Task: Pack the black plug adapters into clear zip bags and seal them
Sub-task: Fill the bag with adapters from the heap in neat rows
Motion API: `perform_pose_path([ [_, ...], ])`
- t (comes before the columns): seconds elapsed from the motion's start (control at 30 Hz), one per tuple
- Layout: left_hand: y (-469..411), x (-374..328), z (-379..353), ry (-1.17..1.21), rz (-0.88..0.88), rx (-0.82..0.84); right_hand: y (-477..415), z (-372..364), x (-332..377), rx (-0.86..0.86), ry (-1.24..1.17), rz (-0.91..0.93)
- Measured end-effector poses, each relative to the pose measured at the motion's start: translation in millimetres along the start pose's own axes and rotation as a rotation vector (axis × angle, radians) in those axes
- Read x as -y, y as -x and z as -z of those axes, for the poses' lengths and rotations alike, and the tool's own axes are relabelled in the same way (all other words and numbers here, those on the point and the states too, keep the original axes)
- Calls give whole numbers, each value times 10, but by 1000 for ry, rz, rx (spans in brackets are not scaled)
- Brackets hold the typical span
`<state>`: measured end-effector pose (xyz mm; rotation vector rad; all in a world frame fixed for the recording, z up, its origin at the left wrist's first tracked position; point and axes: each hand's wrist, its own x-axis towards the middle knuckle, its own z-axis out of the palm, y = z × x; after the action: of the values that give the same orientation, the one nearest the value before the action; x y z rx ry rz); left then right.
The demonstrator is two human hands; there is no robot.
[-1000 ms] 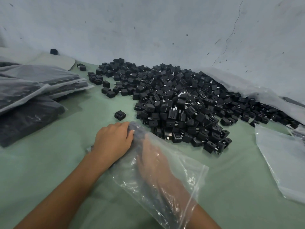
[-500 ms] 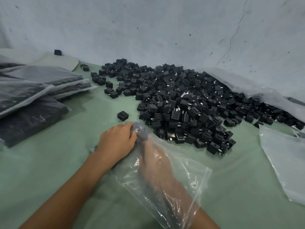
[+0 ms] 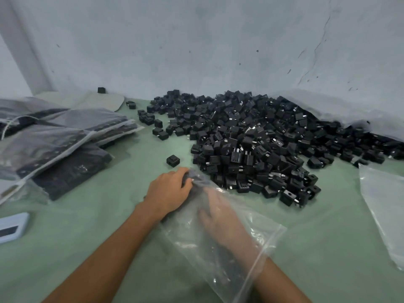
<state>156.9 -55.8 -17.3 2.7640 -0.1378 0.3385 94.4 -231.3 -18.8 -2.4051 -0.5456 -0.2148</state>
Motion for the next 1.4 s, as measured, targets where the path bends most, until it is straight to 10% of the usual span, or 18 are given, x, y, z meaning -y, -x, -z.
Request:
perform_pose_path([
  [0.43,-71,-175,14,-129,-7,-35,777,515,-272,304,-99,-58],
  [0.6,-36,-292,40,-274,-24,-122,1152,1350,-586,42,-325,-301],
  [0.73,205,-612,196,-43,8,-133,672,1576,-1083,-284,42,-363],
  [1.03,1240,-1101,315,208,-193,-36,466,1152,-1353,-203,263,-355],
  [1.4,1499,-1454,303,2,-379,105,1125,1429,-918,-389,-1386,-609],
])
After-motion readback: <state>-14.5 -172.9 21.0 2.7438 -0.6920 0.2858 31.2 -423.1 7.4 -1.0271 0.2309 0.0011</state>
